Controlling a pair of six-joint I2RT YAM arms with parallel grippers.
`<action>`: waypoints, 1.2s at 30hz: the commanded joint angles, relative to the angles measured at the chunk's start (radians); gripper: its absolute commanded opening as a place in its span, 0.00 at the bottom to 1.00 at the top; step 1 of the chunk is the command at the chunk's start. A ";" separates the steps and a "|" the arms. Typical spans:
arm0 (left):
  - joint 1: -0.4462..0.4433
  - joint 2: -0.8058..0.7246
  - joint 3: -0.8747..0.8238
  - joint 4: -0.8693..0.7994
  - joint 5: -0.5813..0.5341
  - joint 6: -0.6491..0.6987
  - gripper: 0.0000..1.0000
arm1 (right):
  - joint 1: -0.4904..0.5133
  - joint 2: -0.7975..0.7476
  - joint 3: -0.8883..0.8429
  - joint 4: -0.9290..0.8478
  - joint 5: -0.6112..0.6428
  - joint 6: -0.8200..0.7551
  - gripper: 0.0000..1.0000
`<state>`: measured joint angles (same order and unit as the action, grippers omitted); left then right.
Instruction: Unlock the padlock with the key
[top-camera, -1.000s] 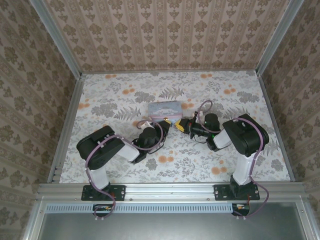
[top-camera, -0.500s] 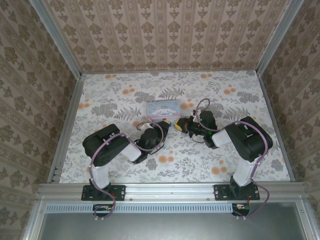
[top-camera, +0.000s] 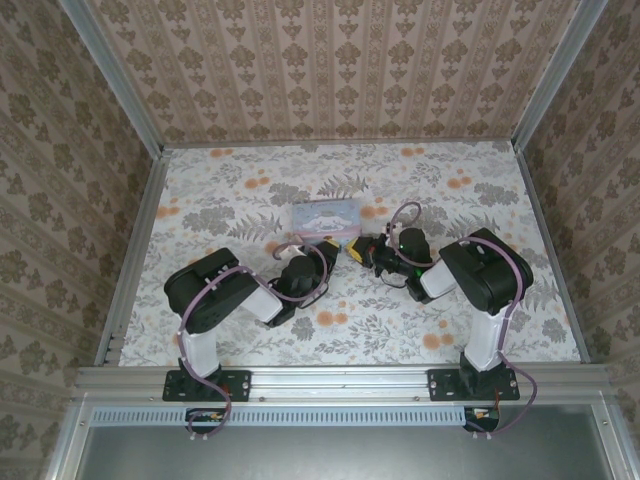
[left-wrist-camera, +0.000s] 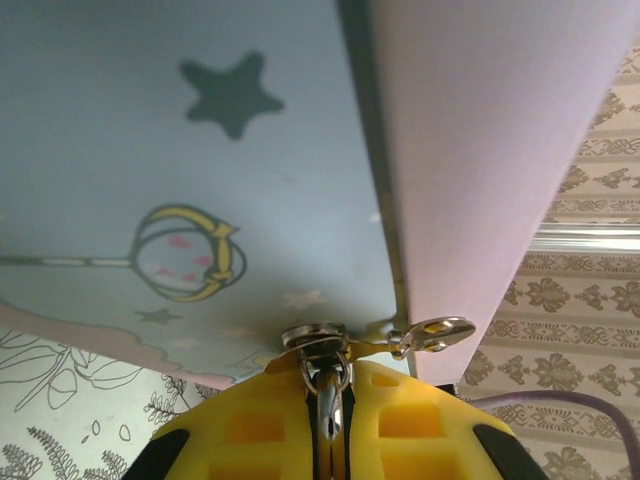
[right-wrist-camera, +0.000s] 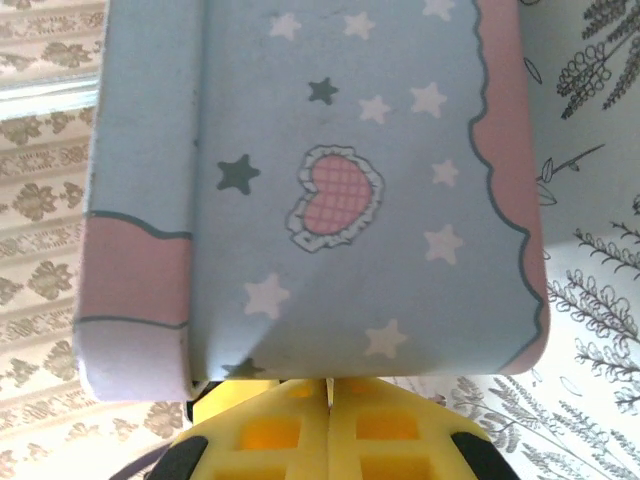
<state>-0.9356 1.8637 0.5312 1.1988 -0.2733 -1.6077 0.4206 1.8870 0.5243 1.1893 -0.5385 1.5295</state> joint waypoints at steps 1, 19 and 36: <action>-0.115 -0.024 0.076 0.111 0.325 0.020 0.00 | 0.105 -0.055 0.072 0.127 -0.102 0.040 0.00; -0.118 -0.032 0.075 0.111 0.340 0.057 0.00 | 0.113 -0.067 0.034 0.153 -0.133 -0.155 0.00; -0.116 -0.042 0.093 0.114 0.412 0.268 0.00 | 0.181 -0.115 0.100 0.153 -0.072 0.106 0.00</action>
<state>-0.9409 1.8503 0.5457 1.2144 -0.3019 -1.4487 0.4660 1.8149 0.5232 1.1259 -0.4160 1.6058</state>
